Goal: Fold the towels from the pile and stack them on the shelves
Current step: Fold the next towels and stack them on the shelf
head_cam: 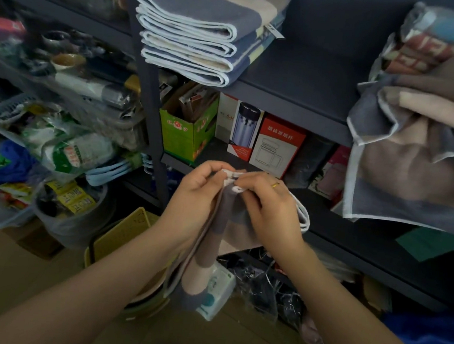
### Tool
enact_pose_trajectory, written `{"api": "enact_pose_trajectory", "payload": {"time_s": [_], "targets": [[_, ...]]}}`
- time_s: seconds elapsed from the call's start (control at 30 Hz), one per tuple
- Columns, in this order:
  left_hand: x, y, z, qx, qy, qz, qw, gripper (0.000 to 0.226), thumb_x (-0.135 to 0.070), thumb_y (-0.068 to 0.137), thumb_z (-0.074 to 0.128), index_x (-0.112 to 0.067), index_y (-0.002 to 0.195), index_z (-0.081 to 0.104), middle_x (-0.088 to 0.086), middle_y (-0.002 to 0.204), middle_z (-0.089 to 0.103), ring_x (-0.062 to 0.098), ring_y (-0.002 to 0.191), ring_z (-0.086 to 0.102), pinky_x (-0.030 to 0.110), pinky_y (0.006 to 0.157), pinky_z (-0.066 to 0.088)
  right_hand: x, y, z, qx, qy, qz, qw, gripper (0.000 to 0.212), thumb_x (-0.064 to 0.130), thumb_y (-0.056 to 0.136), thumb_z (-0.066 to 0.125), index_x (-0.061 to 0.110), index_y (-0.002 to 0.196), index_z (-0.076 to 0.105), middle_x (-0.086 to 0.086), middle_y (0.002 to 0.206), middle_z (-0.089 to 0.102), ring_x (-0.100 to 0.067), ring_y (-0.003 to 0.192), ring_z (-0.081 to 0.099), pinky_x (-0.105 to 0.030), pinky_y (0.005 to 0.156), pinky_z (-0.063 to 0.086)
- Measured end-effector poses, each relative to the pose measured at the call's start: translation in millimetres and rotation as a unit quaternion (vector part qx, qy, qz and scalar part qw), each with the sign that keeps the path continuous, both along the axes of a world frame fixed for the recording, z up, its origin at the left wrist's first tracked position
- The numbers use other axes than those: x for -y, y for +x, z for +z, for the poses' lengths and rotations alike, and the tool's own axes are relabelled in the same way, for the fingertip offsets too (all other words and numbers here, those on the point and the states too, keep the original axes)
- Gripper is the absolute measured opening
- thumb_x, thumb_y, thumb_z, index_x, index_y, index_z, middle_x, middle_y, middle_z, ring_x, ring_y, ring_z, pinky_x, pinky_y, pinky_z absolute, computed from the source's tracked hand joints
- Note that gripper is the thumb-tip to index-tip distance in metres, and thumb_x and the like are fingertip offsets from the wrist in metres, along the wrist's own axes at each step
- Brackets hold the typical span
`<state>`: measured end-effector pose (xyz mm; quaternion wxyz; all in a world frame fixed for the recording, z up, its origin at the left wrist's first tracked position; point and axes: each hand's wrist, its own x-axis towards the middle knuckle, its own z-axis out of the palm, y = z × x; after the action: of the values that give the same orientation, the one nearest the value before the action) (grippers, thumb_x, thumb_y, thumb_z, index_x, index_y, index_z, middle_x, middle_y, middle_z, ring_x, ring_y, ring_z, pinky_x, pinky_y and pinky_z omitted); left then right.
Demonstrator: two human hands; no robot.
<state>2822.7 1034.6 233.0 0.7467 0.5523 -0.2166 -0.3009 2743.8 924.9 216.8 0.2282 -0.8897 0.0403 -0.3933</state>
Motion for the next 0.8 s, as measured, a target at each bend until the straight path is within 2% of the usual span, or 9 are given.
{"api": "enact_pose_trajectory", "payload": {"time_s": [0.1, 0.2, 0.3, 0.4, 0.47, 0.57, 0.63, 0.7, 0.8], "targets": [[-6.0, 5.9, 0.3, 0.107, 0.029, -0.029, 0.993, 0.015, -0.015, 0.094, 0.047, -0.019, 0.091, 0.061, -0.002, 0.087, 0.069, 0.01, 0.085, 0.065, 0.024, 0.076, 0.05, -2.8, -1.1, -0.6, 0.004, 0.012, -0.002, 1.0, 0.014, 0.01, 0.084, 0.051, 0.007, 0.084, 0.064, -0.007, 0.091, 0.069, -0.024, 0.084, 0.063, -0.041, 0.072, 0.05], [-10.4, 12.2, -0.6, 0.197, 0.056, -0.039, 0.978, 0.011, -0.016, 0.092, 0.052, -0.022, 0.093, 0.061, -0.005, 0.082, 0.07, 0.007, 0.08, 0.066, 0.022, 0.073, 0.05, -4.9, -1.5, -0.9, 0.001, 0.039, 0.001, 0.999, 0.016, 0.01, 0.083, 0.049, 0.005, 0.087, 0.064, -0.006, 0.091, 0.069, -0.019, 0.085, 0.06, -0.039, 0.073, 0.047], [-13.7, 18.3, -1.7, 0.233, 0.069, -0.049, 0.969, 0.011, -0.018, 0.09, 0.053, -0.024, 0.093, 0.061, -0.004, 0.087, 0.071, 0.01, 0.085, 0.067, 0.026, 0.078, 0.052, -5.4, -2.7, -0.9, -0.007, 0.055, 0.008, 0.998, 0.016, 0.011, 0.083, 0.05, 0.004, 0.087, 0.063, -0.006, 0.091, 0.068, -0.016, 0.086, 0.058, -0.036, 0.075, 0.046], [-15.4, 20.6, -3.6, 0.257, 0.072, -0.068, 0.961, 0.013, -0.014, 0.09, 0.053, -0.025, 0.095, 0.059, -0.003, 0.089, 0.072, 0.01, 0.088, 0.067, 0.022, 0.08, 0.051, -5.9, -6.5, 2.5, -0.003, 0.087, 0.013, 0.996, 0.014, 0.011, 0.084, 0.051, 0.004, 0.087, 0.063, -0.006, 0.09, 0.067, -0.014, 0.086, 0.059, -0.031, 0.076, 0.047], [-15.3, 20.0, -4.3, 0.293, 0.077, -0.058, 0.951, 0.013, -0.014, 0.09, 0.054, -0.025, 0.094, 0.058, -0.004, 0.085, 0.071, 0.007, 0.084, 0.066, 0.017, 0.076, 0.049, -5.7, -7.6, 6.1, -0.007, 0.101, 0.016, 0.995, 0.013, 0.011, 0.084, 0.053, 0.004, 0.087, 0.063, -0.005, 0.089, 0.067, -0.012, 0.086, 0.058, -0.026, 0.077, 0.047], [-11.7, 18.9, -7.0, 0.386, 0.114, 0.014, 0.915, 0.006, -0.017, 0.09, 0.056, -0.022, 0.089, 0.059, -0.013, 0.071, 0.067, -0.003, 0.07, 0.062, 0.007, 0.063, 0.042, -3.0, -4.6, 7.9, -0.018, 0.086, 0.003, 0.996, 0.012, 0.012, 0.083, 0.054, 0.005, 0.086, 0.063, -0.007, 0.091, 0.063, -0.01, 0.086, 0.055, -0.023, 0.077, 0.045], [-7.4, 20.0, -7.6, 0.377, 0.132, 0.062, 0.915, 0.005, -0.018, 0.091, 0.055, -0.02, 0.088, 0.059, -0.015, 0.071, 0.066, -0.001, 0.069, 0.062, 0.01, 0.062, 0.042, -1.8, -3.0, 6.7, -0.011, 0.043, -0.032, 0.999, 0.014, 0.016, 0.084, 0.053, 0.009, 0.087, 0.065, -0.006, 0.094, 0.061, -0.013, 0.089, 0.053, -0.031, 0.077, 0.044], [-3.8, 22.6, -5.3, 0.323, 0.128, 0.078, 0.934, 0.007, -0.019, 0.092, 0.054, -0.023, 0.088, 0.059, -0.01, 0.074, 0.067, 0.003, 0.07, 0.062, 0.019, 0.067, 0.046, -4.0, -3.0, 7.6, -0.009, -0.012, -0.048, 0.999, 0.014, 0.019, 0.086, 0.051, 0.014, 0.089, 0.064, -0.005, 0.093, 0.063, -0.018, 0.087, 0.054, -0.037, 0.075, 0.043], [-3.4, 19.4, 0.9, 0.274, 0.099, 0.018, 0.956, 0.011, -0.017, 0.093, 0.051, -0.024, 0.091, 0.06, -0.008, 0.075, 0.069, 0.005, 0.074, 0.065, 0.022, 0.069, 0.049, -6.8, -1.5, 9.5, -0.025, -0.052, -0.04, 0.998, 0.014, 0.02, 0.089, 0.048, 0.019, 0.095, 0.06, -0.006, 0.089, 0.065, -0.025, 0.079, 0.06, -0.041, 0.07, 0.047]]}}
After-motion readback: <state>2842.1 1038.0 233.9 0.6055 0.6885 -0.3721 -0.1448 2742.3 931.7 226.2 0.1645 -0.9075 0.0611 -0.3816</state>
